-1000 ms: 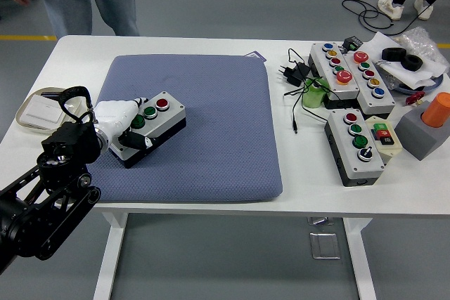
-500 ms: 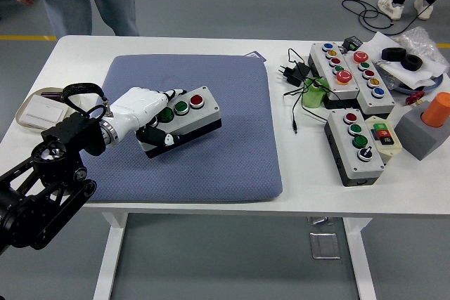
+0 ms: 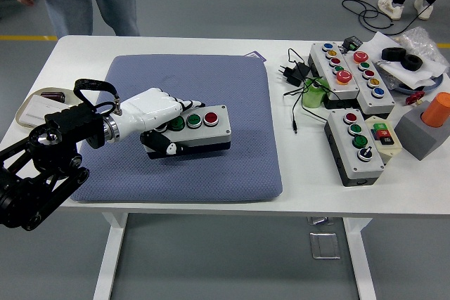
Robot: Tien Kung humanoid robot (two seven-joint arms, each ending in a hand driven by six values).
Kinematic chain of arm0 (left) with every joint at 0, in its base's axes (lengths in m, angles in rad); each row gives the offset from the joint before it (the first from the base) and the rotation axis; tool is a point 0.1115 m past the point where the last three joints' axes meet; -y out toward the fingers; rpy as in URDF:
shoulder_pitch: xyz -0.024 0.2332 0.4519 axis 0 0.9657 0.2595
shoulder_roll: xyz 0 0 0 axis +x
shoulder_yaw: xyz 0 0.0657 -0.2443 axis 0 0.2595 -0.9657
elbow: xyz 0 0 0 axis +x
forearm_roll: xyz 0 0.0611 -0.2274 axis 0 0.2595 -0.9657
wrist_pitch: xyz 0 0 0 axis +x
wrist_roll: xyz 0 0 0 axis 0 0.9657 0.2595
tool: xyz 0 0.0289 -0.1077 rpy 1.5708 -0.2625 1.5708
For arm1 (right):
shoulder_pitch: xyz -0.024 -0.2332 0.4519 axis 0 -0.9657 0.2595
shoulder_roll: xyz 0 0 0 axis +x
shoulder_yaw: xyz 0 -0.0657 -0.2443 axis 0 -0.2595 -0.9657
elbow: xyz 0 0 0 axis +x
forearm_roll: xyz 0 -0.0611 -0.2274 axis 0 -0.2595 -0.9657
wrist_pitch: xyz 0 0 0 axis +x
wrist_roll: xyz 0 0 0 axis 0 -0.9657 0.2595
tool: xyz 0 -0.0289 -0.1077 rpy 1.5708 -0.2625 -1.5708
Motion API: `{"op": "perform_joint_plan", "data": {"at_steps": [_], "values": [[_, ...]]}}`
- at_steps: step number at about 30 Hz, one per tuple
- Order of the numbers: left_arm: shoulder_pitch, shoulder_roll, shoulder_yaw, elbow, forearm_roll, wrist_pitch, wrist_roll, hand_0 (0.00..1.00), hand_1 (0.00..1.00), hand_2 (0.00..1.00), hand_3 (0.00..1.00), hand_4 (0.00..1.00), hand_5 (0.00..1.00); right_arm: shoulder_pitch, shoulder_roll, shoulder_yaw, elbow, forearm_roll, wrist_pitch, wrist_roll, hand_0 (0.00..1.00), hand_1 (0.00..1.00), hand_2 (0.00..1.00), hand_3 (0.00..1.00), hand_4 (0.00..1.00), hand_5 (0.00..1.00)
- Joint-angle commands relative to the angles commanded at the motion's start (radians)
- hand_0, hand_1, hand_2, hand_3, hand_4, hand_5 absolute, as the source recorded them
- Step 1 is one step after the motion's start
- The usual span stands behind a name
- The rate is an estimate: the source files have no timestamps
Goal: Pick up the button,place it on the desk,press the button,press the button
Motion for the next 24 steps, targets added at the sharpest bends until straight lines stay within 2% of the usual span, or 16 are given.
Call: {"op": "perform_joint_plan", "data": {"at_steps": [3, 6, 12, 13, 18, 19, 24], "values": [[-0.043, 0.014, 0.071, 0.02, 0.0, 0.031, -0.02, 0.547, 0.405, 0.319, 0.299, 0.32, 0.002, 0.004, 0.0, -0.003, 0.0, -0.001, 0.001, -0.002, 0.631, 0.487, 0.537, 0.584, 0.261, 0.012], [-0.067, 0.022, 0.106, 0.028, 0.0, 0.025, -0.022, 0.547, 0.405, 0.319, 0.299, 0.32, 0.002, 0.007, -0.001, -0.003, 0.0, -0.005, 0.002, -0.003, 0.631, 0.487, 0.537, 0.584, 0.261, 0.012], [-0.074, 0.023, 0.116, 0.039, 0.0, 0.022, -0.026, 0.548, 0.406, 0.322, 0.3, 0.315, 0.002, 0.012, 0.0, -0.006, 0.0, -0.001, 0.001, -0.001, 0.631, 0.488, 0.539, 0.583, 0.261, 0.013], [-0.074, 0.021, 0.114, 0.045, 0.0, 0.02, -0.025, 0.551, 0.419, 0.34, 0.337, 0.321, 0.002, 0.012, 0.0, -0.004, 0.0, -0.002, 0.0, -0.001, 0.631, 0.489, 0.539, 0.583, 0.26, 0.012], [-0.075, 0.011, 0.104, 0.075, 0.0, 0.019, -0.032, 0.551, 0.419, 0.34, 0.337, 0.321, 0.002, 0.013, 0.0, -0.007, 0.0, 0.0, 0.001, -0.001, 0.631, 0.489, 0.539, 0.583, 0.26, 0.012], [-0.075, 0.01, 0.103, 0.082, 0.0, 0.021, -0.036, 0.528, 0.49, 0.422, 0.455, 0.602, 0.002, 0.013, 0.0, -0.006, 0.0, -0.001, 0.001, -0.001, 0.631, 0.489, 0.539, 0.583, 0.26, 0.012], [-0.078, 0.006, 0.091, 0.11, 0.0, 0.02, -0.063, 0.528, 0.49, 0.422, 0.455, 0.602, 0.002, 0.014, 0.001, -0.008, 0.0, -0.003, 0.002, -0.002, 0.631, 0.489, 0.539, 0.583, 0.26, 0.012]]}}
